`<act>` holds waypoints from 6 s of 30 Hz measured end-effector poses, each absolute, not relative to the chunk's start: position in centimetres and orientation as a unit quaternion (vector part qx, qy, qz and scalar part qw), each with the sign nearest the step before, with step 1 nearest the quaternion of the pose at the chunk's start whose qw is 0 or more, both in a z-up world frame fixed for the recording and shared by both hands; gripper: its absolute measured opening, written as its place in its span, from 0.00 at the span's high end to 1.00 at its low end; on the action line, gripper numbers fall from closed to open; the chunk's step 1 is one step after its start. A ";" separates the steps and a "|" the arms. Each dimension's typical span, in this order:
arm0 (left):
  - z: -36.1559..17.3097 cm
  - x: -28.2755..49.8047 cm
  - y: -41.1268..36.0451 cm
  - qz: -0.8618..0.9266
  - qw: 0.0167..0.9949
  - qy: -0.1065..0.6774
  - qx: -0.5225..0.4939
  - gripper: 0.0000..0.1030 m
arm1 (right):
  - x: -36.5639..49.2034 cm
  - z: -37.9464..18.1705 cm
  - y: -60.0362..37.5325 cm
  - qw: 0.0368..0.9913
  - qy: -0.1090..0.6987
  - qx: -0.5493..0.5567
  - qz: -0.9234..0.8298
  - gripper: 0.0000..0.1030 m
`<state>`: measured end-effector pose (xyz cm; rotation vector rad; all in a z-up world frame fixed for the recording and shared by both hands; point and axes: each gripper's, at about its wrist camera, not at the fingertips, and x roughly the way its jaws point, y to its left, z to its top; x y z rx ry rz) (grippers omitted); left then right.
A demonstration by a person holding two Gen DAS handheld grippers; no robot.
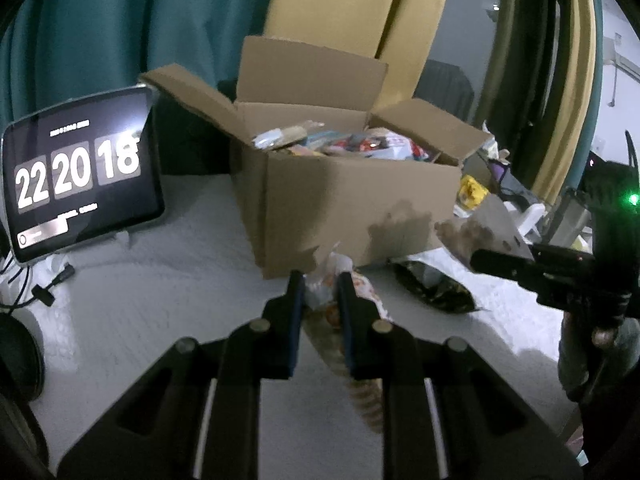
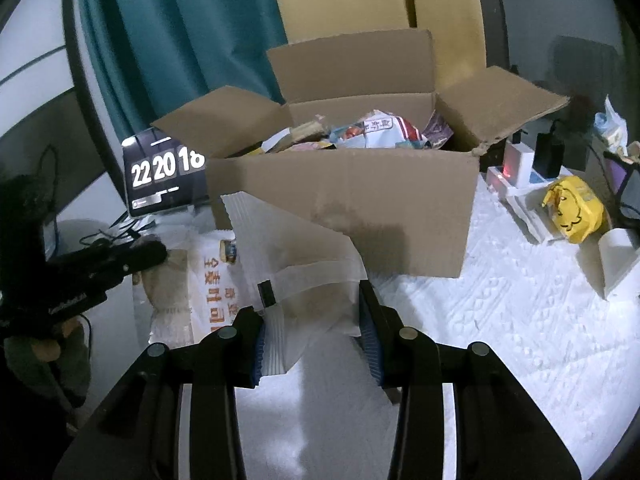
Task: Organize snacks
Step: 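Lift both bags and carry them over the cardboard box, then lower both bags into the box and open both tools, then withdraw both tools and move the right tool toward the black-gold snack bag, then grasp the black-gold snack bag with the right tool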
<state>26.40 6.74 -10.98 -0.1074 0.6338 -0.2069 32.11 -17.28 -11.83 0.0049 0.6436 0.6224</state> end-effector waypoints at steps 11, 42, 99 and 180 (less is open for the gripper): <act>-10.6 27.0 7.1 -0.108 0.943 0.310 -0.053 0.83 | 33.9 -12.1 -15.3 0.897 0.321 -0.002 0.303 0.60; 2.0 30.6 4.9 -0.069 0.980 0.187 -0.015 0.83 | 36.2 -0.8 -19.4 0.933 0.195 -0.019 0.302 0.60; 0.8 41.2 4.6 -0.044 0.973 0.224 -0.034 0.29 | 48.4 -1.4 -15.1 0.948 0.218 -0.048 0.226 0.36; -10.3 23.2 2.4 -0.031 0.948 0.306 -0.079 0.22 | 30.3 -13.1 -17.1 0.891 0.336 -0.059 0.300 0.68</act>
